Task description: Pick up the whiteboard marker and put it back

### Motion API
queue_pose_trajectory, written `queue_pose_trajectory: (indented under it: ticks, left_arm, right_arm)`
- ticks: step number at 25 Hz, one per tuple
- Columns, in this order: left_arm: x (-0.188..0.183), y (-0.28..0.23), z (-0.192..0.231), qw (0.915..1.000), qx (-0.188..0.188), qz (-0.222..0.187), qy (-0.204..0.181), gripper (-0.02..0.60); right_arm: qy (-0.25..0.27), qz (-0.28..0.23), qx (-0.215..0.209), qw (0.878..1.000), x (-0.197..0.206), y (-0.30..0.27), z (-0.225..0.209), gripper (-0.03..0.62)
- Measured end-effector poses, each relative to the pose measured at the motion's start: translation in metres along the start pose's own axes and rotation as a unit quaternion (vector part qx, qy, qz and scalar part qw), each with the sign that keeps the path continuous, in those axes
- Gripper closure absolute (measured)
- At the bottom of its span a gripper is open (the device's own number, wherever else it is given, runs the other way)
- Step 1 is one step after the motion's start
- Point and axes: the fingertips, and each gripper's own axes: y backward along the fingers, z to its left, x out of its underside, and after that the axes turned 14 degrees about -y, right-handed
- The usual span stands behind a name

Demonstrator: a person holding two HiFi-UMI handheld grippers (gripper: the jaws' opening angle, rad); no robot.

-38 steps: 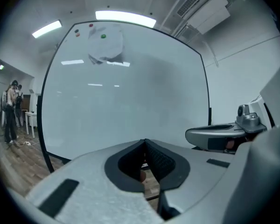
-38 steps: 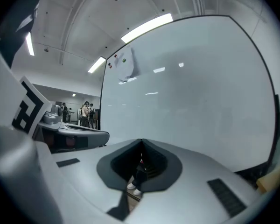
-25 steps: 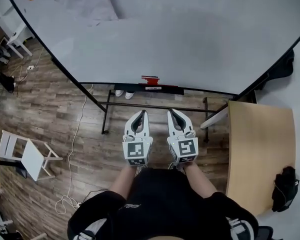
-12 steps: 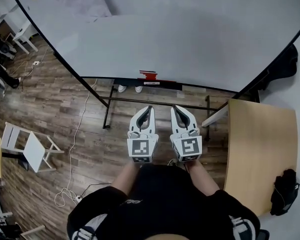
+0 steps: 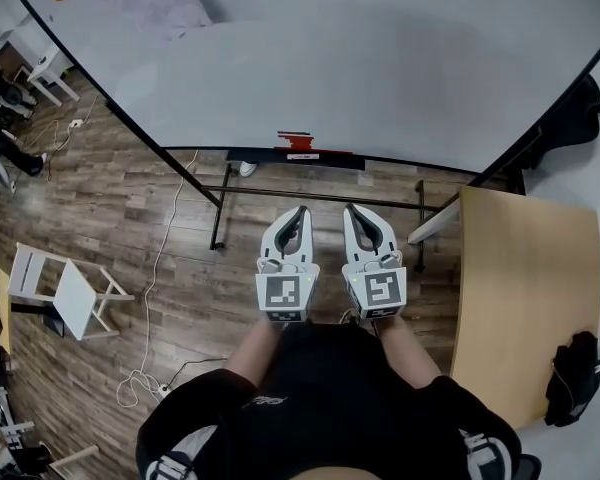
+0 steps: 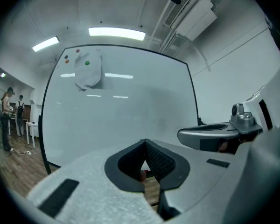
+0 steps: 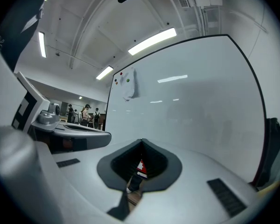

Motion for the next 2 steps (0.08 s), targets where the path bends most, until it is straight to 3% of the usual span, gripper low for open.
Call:
queue_pose_trajectory:
  ticks: [2]
  left_arm:
    - [-0.0009,-0.0018,-0.0009,1.0,-0.001,-0.003,0.001,0.577]
  right_arm:
    - [0.0,0.001,0.001,1.0,-0.0032,-0.0011,-0.0007,0.592]
